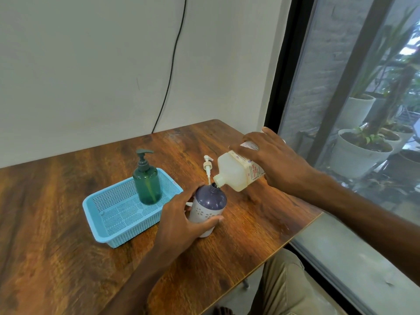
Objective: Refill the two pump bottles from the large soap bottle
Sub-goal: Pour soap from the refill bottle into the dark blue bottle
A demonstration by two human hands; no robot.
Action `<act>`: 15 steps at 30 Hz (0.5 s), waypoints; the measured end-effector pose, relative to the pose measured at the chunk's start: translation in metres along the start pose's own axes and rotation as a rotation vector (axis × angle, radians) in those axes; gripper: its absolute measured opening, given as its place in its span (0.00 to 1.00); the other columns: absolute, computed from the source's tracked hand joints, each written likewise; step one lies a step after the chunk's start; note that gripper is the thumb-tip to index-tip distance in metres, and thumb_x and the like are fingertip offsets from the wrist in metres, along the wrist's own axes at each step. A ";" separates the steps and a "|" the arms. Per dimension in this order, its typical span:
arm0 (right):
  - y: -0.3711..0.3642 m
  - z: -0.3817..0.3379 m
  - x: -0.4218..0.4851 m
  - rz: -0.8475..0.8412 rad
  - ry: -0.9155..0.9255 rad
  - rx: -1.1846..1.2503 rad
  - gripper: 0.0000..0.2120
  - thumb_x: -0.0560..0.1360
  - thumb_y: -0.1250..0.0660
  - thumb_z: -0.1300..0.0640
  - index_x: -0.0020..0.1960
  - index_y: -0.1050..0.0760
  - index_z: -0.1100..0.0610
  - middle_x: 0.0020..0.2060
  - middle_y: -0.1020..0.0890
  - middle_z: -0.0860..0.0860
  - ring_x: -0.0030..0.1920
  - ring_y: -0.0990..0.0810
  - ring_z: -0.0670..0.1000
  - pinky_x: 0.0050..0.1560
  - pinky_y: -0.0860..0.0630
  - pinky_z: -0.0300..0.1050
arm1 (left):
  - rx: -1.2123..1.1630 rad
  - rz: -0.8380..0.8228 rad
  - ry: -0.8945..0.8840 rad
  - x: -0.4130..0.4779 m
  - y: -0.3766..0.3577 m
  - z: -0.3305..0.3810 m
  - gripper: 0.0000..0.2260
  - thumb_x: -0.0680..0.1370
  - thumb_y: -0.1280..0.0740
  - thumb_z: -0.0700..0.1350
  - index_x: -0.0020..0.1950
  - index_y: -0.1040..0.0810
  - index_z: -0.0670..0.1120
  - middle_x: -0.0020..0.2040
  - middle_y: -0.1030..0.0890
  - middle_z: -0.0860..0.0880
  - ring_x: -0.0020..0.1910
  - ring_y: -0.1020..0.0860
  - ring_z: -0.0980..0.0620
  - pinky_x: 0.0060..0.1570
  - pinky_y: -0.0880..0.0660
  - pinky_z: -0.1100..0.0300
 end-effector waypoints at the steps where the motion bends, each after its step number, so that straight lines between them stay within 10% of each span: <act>1: 0.000 0.000 0.000 0.002 0.002 -0.010 0.43 0.69 0.23 0.63 0.78 0.38 0.46 0.73 0.34 0.56 0.77 0.41 0.59 0.78 0.49 0.64 | 0.007 0.003 0.005 0.000 0.000 -0.001 0.41 0.62 0.24 0.75 0.72 0.30 0.65 0.64 0.23 0.67 0.63 0.24 0.68 0.53 0.22 0.71; 15: 0.007 -0.004 0.000 -0.005 -0.016 0.013 0.40 0.70 0.23 0.62 0.77 0.36 0.46 0.74 0.34 0.56 0.75 0.41 0.60 0.76 0.44 0.63 | 0.020 -0.010 0.014 0.000 -0.001 -0.001 0.42 0.62 0.26 0.77 0.72 0.29 0.63 0.66 0.23 0.67 0.63 0.24 0.67 0.54 0.23 0.70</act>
Point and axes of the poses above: each hand's wrist, its own x-axis towards the middle knuckle, its own y-axis out of the back of the hand, z = x × y, the point moved 9 cm from there along x, towards the middle knuckle
